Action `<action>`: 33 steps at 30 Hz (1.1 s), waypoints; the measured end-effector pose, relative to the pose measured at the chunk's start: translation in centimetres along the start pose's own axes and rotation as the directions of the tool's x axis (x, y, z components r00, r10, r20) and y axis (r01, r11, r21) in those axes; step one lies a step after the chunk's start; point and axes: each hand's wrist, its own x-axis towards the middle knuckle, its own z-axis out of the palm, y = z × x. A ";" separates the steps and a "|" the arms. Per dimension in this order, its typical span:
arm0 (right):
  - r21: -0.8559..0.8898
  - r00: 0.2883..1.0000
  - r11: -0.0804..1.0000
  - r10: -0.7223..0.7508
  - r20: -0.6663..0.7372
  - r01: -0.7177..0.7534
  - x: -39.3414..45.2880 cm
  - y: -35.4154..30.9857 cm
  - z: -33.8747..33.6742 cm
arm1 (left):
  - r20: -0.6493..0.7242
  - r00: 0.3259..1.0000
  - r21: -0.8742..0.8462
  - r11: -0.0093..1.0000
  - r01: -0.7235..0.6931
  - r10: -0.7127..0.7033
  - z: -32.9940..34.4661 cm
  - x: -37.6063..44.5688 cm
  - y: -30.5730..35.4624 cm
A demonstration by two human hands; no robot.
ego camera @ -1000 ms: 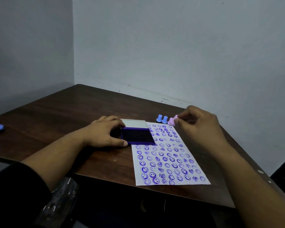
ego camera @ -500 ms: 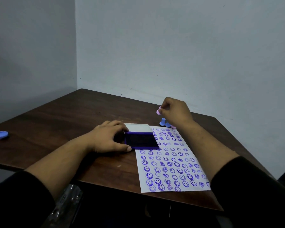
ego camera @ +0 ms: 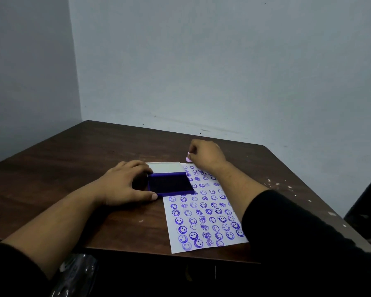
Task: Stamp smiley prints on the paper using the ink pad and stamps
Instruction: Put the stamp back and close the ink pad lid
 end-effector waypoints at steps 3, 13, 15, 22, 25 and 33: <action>-0.038 1.000 0.999 -0.017 0.013 0.017 0.1 0.2 0.5 | 0.009 1.000 -0.008 1.000 0.003 -0.003 -0.1 0.0 0.0; -0.090 0.999 0.995 -0.035 -0.007 0.034 0.0 0.3 0.8 | -0.010 1.000 0.000 1.000 -0.011 0.011 -0.1 -0.2 0.2; -0.101 0.999 0.994 -0.034 -0.010 0.032 -0.1 0.2 0.7 | -0.007 1.000 0.003 1.000 -0.008 0.008 -0.1 -0.1 0.2; -0.118 0.999 0.992 -0.037 0.018 0.039 0.3 0.0 0.3 | -0.009 1.000 -0.011 1.000 -0.007 0.007 0.0 -0.2 0.0; -0.136 0.997 0.988 -0.081 -0.012 0.079 0.6 -0.6 0.1 | -0.009 1.000 -0.006 1.000 -0.008 0.008 0.0 -0.1 0.1; -0.163 0.969 0.958 -0.245 -0.029 0.238 1.2 -4.0 0.0 | -0.017 1.000 0.004 1.000 -0.002 0.002 -0.1 -0.3 0.4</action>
